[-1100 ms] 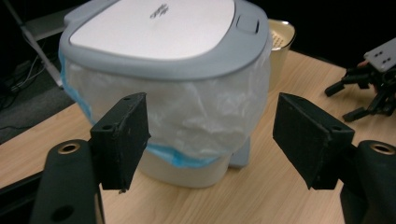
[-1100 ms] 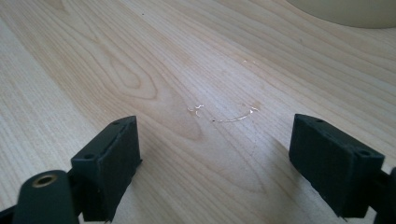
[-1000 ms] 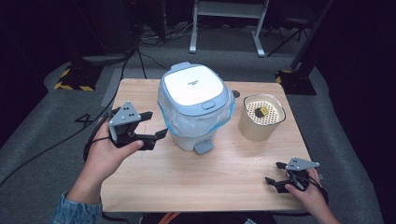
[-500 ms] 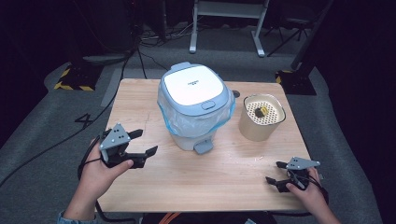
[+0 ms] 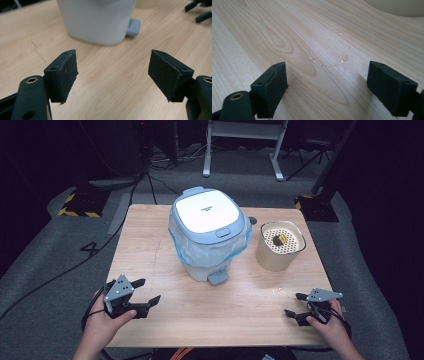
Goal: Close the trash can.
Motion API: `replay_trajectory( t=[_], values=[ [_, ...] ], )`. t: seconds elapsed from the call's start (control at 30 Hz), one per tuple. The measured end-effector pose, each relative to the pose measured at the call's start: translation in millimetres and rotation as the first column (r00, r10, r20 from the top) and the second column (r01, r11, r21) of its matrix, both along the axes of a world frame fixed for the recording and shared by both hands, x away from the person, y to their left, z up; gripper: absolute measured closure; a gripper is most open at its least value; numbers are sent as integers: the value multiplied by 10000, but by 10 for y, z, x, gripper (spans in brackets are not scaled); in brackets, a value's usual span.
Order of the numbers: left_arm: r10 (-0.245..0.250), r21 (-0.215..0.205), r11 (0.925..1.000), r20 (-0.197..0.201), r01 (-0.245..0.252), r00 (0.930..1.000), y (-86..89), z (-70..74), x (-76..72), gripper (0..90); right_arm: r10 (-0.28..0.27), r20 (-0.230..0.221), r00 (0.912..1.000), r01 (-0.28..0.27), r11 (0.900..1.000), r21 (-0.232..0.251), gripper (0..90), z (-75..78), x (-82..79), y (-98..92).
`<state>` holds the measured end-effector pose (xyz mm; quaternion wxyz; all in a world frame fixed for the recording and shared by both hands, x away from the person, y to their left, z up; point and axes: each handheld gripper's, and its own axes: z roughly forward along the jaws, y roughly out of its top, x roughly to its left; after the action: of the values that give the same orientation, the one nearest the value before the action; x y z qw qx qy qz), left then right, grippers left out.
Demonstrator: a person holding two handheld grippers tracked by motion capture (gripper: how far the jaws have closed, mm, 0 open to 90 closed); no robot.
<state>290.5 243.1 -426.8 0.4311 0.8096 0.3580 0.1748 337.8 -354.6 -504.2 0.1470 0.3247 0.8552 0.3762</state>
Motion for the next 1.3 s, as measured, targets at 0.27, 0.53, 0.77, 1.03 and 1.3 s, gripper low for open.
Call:
replay_trajectory(
  t=[0.27, 0.53, 0.77, 1.03, 1.3],
  values=[
    [436, 606, 9974, -579, -401, 9974, 91, -291, 41, 236, 0, 1, 10000, 0, 10000, 1, 167, 0, 0, 0],
    [684, 854, 9945, -896, -607, 9936, 100, -525, 41, 234, -1, 1, 10000, 1, 10000, 2, 167, 0, 0, 0],
    [758, 1405, 9881, -912, -626, 9929, 88, -682, 83, 200, 2, 0, 10000, -2, 10000, -7, 167, 0, 0, 0],
    [910, 1609, 9843, -1113, -724, 9896, 66, -776, 119, 166, -4, 2, 10000, 4, 10000, -14, 167, 0, -1, 1],
    [1170, 1446, 9848, -1455, -959, 9824, 78, -780, 136, 143, -12, 20, 10000, 12, 10000, -26, 165, 0, -1, 2]
  ],
)
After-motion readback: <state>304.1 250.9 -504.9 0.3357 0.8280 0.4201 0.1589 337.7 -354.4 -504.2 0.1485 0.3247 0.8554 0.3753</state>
